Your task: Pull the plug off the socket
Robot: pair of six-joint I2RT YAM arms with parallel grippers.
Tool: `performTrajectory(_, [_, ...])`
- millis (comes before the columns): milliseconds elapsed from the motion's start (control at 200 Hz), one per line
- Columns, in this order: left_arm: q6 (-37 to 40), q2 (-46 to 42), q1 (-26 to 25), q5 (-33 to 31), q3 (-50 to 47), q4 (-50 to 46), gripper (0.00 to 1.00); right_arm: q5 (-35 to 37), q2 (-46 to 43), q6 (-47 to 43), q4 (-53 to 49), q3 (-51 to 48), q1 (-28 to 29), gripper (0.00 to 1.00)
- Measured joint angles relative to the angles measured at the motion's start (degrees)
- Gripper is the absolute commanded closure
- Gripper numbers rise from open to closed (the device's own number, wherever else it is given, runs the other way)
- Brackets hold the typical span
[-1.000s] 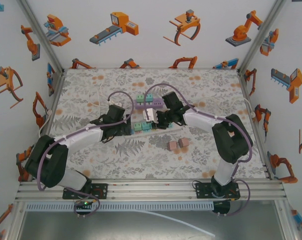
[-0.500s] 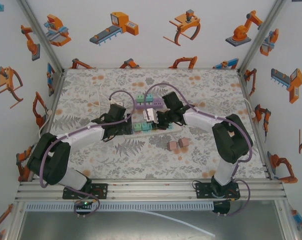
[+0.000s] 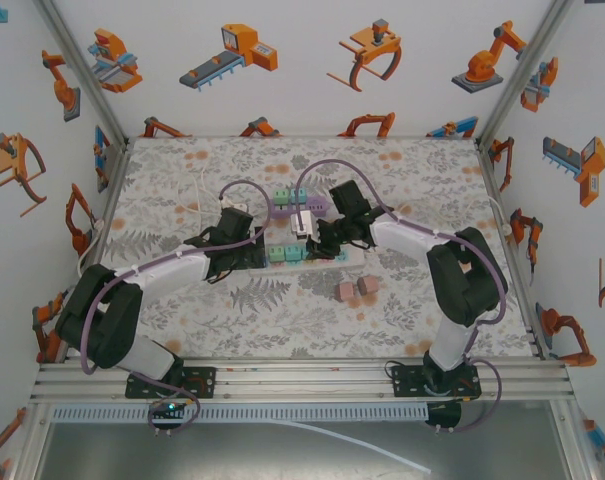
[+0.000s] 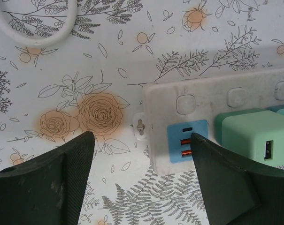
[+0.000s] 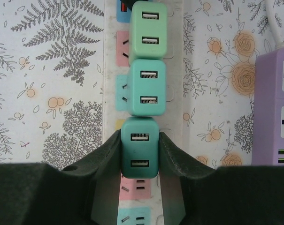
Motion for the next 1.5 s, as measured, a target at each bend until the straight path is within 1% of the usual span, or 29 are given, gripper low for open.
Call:
performTrajectory(335, [0.0, -0.1, 0.0, -0.2, 0.0, 0.1, 0.24, 0.0, -1.0, 0.1, 0.0, -0.2, -0.2, 0.89])
performTrajectory(601, [0.0, -0.6, -0.1, -0.7, -0.2, -0.2, 0.24, 0.0, -7.2, 0.6, 1.1, -1.4, -0.5, 0.89])
performTrajectory(741, [0.2, -2.4, -0.3, -1.5, -0.5, -2.2, 0.23, 0.6, -10.5, 4.1, 3.2, -3.1, -0.6, 0.89])
performTrajectory(836, [0.2, -4.3, -0.7, -1.5, -0.5, -3.7, 0.22, 2.0, -13.4, 9.9, 6.2, -5.3, -0.6, 0.90])
performTrajectory(946, [0.4, -7.7, -0.9, -1.4, -0.5, -4.6, 0.19, 4.3, -18.3, 19.5, 11.4, -9.0, -0.6, 0.90])
performTrajectory(1101, [1.1, -13.7, -1.2, -0.1, -0.5, -5.8, 0.16, 9.8, -28.0, 34.7, 22.6, -18.9, -0.6, 0.91])
performTrajectory(1257, [3.6, -21.4, -2.5, 3.8, -0.5, -7.5, 0.14, 16.3, -36.5, 49.4, 29.9, -27.8, -0.6, 0.92])
performTrajectory(1332, [5.0, -25.1, -3.5, 5.3, -0.5, -8.5, 0.14, 19.2, -40.4, 56.2, 32.6, -31.8, -0.6, 0.96])
performTrajectory(1422, [7.2, -29.7, -4.6, 8.3, -0.5, -9.6, 0.14, 22.4, -44.6, 63.6, 33.8, -35.7, -0.3, 0.98])
performTrajectory(1497, [9.3, -33.1, -5.6, 11.8, -0.5, -10.3, 0.14, 26.1, -47.7, 69.4, 32.5, -37.4, 0.8, 1.00])
